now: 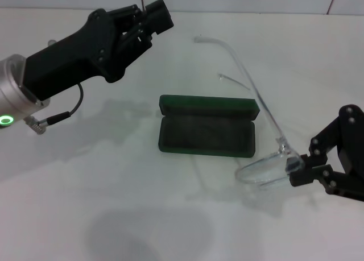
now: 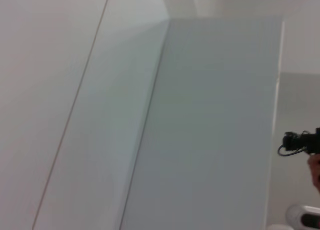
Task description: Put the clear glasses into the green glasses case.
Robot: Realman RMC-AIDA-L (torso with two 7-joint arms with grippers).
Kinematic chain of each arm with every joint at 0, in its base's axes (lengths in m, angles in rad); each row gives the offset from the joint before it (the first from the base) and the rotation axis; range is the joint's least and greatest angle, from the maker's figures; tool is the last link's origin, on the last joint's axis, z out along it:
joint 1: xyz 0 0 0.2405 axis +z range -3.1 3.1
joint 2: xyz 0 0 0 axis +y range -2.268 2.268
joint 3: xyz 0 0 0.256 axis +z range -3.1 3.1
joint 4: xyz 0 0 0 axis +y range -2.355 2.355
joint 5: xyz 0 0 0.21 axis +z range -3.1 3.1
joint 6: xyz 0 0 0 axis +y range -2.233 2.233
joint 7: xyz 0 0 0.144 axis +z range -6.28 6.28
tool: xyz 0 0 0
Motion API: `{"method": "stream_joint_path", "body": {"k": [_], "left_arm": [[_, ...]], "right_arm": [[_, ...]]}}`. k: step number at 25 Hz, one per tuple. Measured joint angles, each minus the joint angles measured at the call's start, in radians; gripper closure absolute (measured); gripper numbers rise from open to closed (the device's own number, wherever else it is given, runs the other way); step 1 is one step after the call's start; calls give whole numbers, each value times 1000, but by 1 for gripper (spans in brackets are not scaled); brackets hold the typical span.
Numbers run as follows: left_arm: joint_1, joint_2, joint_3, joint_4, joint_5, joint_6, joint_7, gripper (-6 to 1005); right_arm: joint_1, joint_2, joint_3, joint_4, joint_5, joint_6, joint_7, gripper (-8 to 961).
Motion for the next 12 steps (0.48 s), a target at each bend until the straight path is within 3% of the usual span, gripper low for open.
{"method": "stream_joint_path", "body": {"k": [12], "left_arm": [[33, 0, 46, -17, -107, 99, 70, 939]], "right_arm": [[2, -1, 1, 10, 44, 90, -20, 902]]}}
